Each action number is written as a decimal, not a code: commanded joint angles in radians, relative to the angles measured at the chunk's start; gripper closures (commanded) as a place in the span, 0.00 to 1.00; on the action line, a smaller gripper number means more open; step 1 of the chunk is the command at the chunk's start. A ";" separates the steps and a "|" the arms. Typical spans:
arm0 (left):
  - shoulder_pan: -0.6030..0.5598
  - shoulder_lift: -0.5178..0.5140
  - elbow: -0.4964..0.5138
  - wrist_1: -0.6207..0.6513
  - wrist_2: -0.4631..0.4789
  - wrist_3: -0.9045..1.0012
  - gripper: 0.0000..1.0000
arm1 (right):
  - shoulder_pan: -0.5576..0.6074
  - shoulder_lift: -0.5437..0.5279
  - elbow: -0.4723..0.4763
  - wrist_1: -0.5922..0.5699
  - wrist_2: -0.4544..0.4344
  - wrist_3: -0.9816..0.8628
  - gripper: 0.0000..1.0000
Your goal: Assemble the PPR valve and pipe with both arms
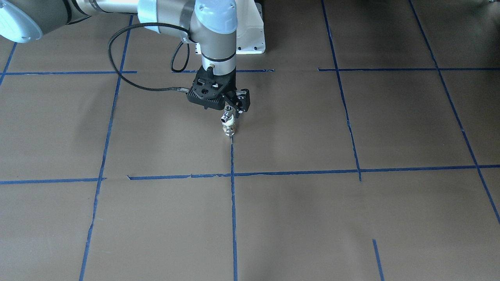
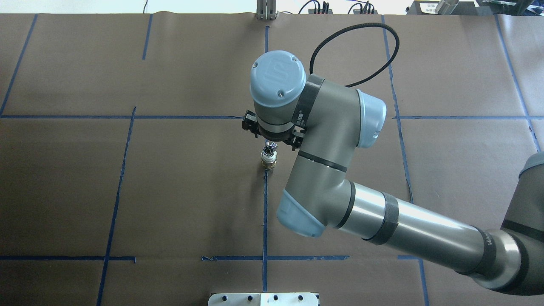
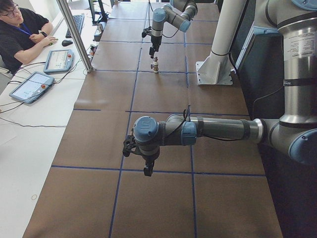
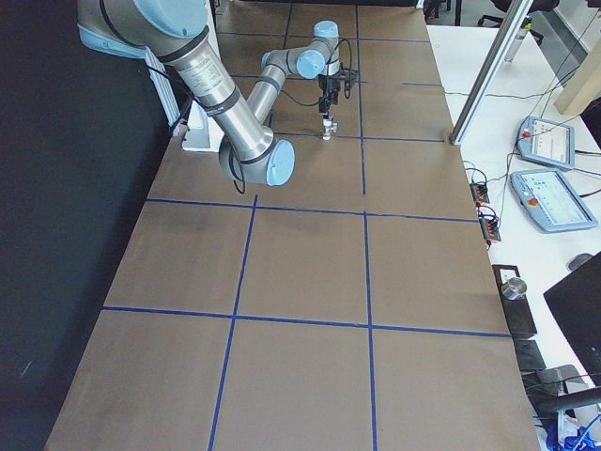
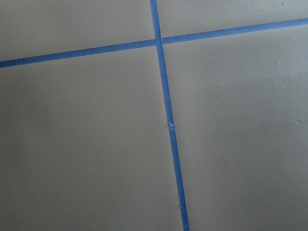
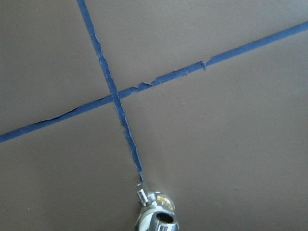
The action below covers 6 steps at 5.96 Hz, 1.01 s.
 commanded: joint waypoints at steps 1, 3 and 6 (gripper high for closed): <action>0.000 -0.001 0.006 0.001 0.002 -0.002 0.00 | 0.172 -0.076 0.004 -0.002 0.205 -0.298 0.00; 0.000 -0.009 0.014 0.002 0.008 -0.021 0.00 | 0.420 -0.223 0.010 -0.008 0.373 -0.758 0.00; 0.000 -0.011 0.009 0.000 0.008 -0.018 0.00 | 0.753 -0.536 -0.001 -0.025 0.437 -1.598 0.00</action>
